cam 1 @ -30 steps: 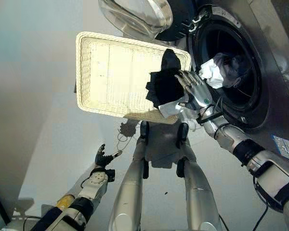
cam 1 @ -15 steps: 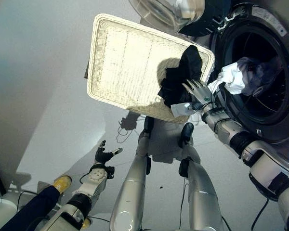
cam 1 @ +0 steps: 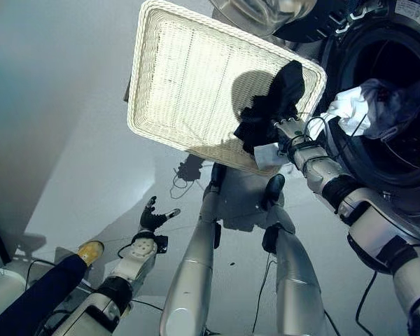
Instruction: Put the clothes into the washing machine.
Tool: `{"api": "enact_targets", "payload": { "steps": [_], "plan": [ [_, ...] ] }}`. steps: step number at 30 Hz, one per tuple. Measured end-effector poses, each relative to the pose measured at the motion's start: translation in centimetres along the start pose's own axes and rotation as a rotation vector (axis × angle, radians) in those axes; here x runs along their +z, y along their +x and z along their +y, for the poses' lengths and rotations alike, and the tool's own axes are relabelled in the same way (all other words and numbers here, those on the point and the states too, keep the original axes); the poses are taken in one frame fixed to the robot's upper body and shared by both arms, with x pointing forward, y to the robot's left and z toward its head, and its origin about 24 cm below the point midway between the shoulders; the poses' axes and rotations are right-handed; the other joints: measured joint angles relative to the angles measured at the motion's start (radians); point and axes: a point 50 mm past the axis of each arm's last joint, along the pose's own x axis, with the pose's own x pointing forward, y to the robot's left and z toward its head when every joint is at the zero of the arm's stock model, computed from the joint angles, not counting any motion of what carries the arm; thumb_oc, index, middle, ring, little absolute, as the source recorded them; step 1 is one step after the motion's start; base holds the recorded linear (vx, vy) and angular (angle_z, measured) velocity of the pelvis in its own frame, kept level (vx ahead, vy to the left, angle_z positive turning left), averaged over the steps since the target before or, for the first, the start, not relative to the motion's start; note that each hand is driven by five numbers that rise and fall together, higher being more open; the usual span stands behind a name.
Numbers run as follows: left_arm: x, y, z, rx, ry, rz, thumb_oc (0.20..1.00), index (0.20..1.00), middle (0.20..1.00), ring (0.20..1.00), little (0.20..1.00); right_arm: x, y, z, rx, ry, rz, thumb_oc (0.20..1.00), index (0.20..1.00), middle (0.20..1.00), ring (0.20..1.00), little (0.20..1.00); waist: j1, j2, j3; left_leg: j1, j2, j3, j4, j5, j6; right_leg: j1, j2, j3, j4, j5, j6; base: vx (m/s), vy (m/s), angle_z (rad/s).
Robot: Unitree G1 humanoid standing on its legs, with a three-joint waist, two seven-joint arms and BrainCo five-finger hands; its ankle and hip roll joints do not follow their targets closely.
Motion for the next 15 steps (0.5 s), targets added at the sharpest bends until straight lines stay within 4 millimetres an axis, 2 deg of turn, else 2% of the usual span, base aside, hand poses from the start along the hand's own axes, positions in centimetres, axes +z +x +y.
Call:
{"api": "enact_targets", "payload": {
  "steps": [1, 2, 4, 9, 11, 15],
  "plan": [
    [0.0, 0.0, 0.0, -0.001, -0.001, -0.001, 1.000, 1.000, 1.000, 1.000, 1.000, 0.0, 0.0, -0.1, -0.004, -0.010, -0.001, 1.000, 1.000, 1.000, 1.000, 1.000, 0.000, 0.000, 0.000, -0.004, 0.000, -0.001, 0.000, 0.001, -0.001, -0.006, 0.000, 0.000, 0.005, -0.002, -0.001, 0.03, -0.042, 0.02],
    [0.1, 0.0, -0.1, -0.004, -0.004, -0.004, 1.000, 1.000, 1.000, 1.000, 1.000, 0.0, 0.1, -0.5, -0.016, -0.042, -0.004, 0.438, 0.438, 0.438, 0.438, 0.438, -0.001, 0.000, -0.001, -0.014, 0.001, -0.003, 0.001, 0.003, -0.004, -0.020, 0.000, 0.000, 0.015, -0.004, -0.002, 0.00, 0.000, 0.00],
    [0.1, 0.0, -0.1, -0.004, -0.006, -0.004, 1.000, 1.000, 1.000, 1.000, 1.000, 0.1, 0.3, -0.9, -0.033, -0.079, -0.011, 0.200, 0.200, 0.200, 0.200, 0.200, -0.002, 0.001, -0.002, -0.029, 0.003, -0.003, 0.003, 0.005, -0.007, -0.038, 0.001, 0.000, 0.025, -0.005, -0.004, 0.01, -0.018, 0.00],
    [0.6, 0.0, -0.3, -0.013, -0.021, -0.016, 1.000, 1.000, 1.000, 1.000, 1.000, 0.2, 0.8, -3.1, -0.094, -0.120, -0.023, 0.200, 0.200, 0.200, 0.200, 0.200, 0.002, 0.002, -0.005, -0.051, 0.008, -0.006, 0.005, 0.011, -0.016, -0.073, 0.006, 0.001, 0.057, -0.018, -0.023, 0.01, -0.028, 0.02],
    [0.8, 0.0, -0.4, -0.017, -0.044, -0.017, 1.000, 1.000, 1.000, 1.000, 1.000, 0.3, 0.8, -3.2, -0.104, -0.108, -0.038, 0.200, 0.200, 0.200, 0.200, 0.200, 0.002, 0.005, -0.028, -0.086, 0.013, -0.006, 0.013, 0.013, -0.018, -0.104, 0.009, 0.001, 0.071, -0.026, -0.032, 0.01, -0.067, 0.13],
    [1.5, 0.3, -0.5, -0.018, -0.058, -0.026, 1.000, 1.000, 1.000, 1.000, 1.000, 0.0, 0.7, -3.2, -0.156, -0.038, -0.059, 0.200, 0.200, 0.200, 0.200, 0.200, 0.003, 0.006, -0.029, -0.103, 0.014, -0.016, 0.018, 0.018, -0.021, -0.115, 0.014, 0.002, 0.077, -0.030, -0.037, 0.00, -0.035, 0.08]
  ]
}}
